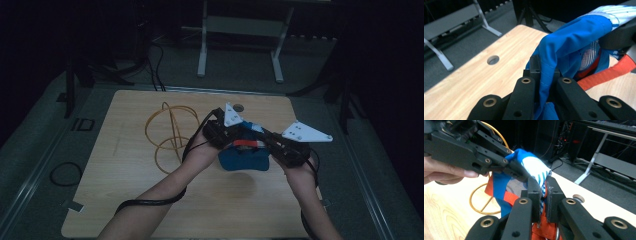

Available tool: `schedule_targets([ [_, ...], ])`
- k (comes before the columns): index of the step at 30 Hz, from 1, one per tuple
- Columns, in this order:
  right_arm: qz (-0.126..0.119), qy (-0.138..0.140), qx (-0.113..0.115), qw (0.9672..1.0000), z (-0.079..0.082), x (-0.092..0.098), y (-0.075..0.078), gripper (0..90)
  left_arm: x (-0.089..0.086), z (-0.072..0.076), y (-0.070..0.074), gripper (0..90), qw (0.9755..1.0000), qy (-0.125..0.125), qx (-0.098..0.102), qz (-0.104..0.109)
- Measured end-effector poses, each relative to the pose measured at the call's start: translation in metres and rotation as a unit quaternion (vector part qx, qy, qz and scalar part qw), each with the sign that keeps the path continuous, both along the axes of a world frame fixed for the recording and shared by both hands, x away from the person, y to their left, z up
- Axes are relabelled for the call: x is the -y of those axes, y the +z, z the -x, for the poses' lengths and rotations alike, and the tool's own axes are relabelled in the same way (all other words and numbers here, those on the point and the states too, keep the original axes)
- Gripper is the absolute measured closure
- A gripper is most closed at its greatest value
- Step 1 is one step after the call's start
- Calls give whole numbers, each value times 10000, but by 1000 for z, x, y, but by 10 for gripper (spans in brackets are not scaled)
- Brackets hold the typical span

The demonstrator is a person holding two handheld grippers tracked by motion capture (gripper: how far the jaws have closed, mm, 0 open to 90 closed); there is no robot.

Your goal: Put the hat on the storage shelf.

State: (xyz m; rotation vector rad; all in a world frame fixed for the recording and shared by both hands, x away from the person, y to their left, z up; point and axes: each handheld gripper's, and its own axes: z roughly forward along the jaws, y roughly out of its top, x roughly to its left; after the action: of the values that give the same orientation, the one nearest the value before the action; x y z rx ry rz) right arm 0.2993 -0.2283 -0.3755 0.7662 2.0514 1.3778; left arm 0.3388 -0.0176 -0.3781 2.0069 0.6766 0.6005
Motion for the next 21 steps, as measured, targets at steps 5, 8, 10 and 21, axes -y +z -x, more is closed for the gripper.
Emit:
schedule_targets([
  [5, -116, -41, 49, 9999, 10, 4, 2, 838, 2, 7, 9, 892, 9993, -50, 369, 61],
  [8, -138, 41, 45, 9999, 14, 3, 5, 826, 0, 8, 13, 893, 9985, -118, 501, 176],
  [10, -165, 138, 68, 9997, 19, 1, 9, 801, -2, 9, 15, 893, 9982, -149, 553, 173],
  [21, -358, 588, 409, 9968, 46, 13, 27, 597, -22, 16, 17, 893, 9954, -407, 807, 318],
])
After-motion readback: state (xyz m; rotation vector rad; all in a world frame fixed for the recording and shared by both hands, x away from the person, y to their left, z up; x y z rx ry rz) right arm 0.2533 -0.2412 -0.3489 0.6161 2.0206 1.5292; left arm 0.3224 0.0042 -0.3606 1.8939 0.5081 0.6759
